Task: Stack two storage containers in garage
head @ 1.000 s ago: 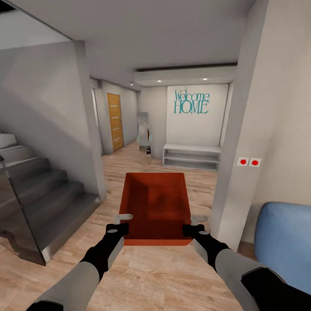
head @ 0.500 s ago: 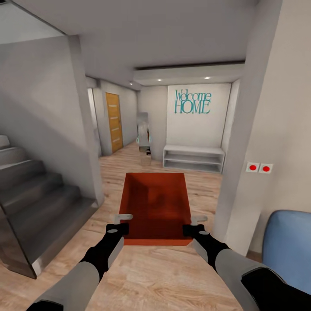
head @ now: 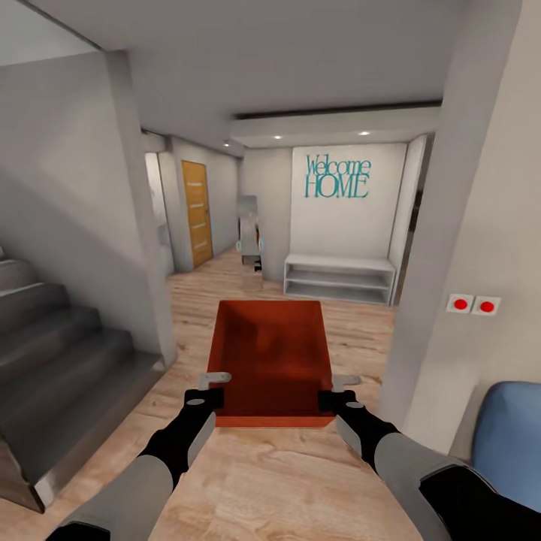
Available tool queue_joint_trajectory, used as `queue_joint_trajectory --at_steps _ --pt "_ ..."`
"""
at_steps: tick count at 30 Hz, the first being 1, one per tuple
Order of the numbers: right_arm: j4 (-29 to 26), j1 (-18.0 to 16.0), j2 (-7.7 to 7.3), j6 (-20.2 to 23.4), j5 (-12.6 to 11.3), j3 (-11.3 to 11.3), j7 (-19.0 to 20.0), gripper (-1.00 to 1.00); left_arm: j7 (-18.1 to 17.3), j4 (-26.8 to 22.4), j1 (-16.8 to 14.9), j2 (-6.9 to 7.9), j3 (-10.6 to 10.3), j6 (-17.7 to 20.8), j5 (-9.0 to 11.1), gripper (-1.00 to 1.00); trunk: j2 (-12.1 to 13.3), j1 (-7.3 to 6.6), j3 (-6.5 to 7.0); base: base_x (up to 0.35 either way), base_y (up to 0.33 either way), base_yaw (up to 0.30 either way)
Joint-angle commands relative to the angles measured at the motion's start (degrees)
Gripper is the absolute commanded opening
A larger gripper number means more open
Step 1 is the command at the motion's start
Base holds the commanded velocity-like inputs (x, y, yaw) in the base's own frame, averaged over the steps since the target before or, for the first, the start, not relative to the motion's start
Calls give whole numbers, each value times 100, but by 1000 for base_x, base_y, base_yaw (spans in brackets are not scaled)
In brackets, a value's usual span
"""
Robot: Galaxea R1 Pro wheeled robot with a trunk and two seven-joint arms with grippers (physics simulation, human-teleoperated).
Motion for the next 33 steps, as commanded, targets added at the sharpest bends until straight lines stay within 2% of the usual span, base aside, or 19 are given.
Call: queue_joint_trajectory --at_steps 1,26,33 --pt "18 0 -64 -19 -87 -85 -40 -100 527 -29 -3 164 195 3 -113 -100 -4 5 -2 322 0 0" --pt "18 0 -63 -22 -87 -85 -40 -100 527 -29 -3 164 195 3 -113 -100 -4 5 -2 322 0 1" --pt "18 0 -62 -22 -87 -85 -40 -100 527 -29 -4 164 195 3 -113 -100 -4 5 -2 322 0 217"
